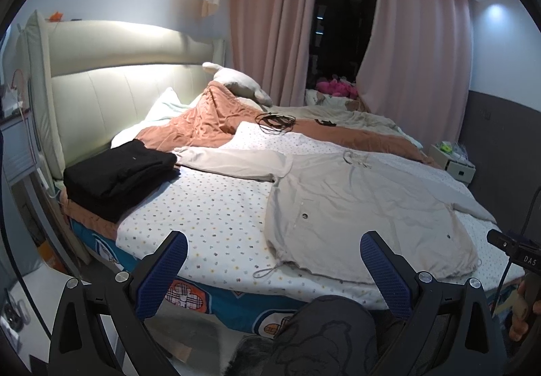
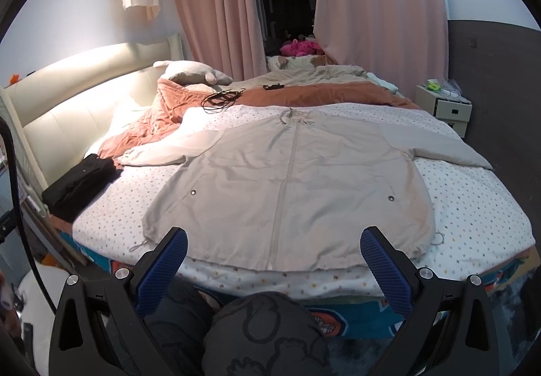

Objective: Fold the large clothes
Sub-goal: 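Move both grippers forward over the beige jacket toward its sleeves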

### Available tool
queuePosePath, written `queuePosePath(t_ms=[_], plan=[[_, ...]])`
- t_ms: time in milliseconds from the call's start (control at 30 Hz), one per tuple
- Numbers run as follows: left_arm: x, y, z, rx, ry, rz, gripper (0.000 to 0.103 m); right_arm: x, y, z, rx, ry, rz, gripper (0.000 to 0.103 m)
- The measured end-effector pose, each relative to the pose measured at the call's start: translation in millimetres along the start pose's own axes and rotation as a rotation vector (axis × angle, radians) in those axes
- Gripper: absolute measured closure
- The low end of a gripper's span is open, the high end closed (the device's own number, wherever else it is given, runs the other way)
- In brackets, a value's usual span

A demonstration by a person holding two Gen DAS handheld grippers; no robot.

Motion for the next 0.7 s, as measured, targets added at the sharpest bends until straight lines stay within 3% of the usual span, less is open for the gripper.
queuePosePath(t_ms=[700], plan=[[34, -55, 118, 0.163, -0.103, -0.081, 0.001, 82, -61, 139, 0.152, -0.048, -0.029, 0.001]])
Point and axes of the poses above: each gripper's, at about its wrist camera, not at the fingertips, and z roughly the way its jaws point, y to its right, x to its top, the point moved 4 cm from there along z, roughly the way its jaws point, and after that the axes turned 4 degrees about -z, right-handed, at the moved point
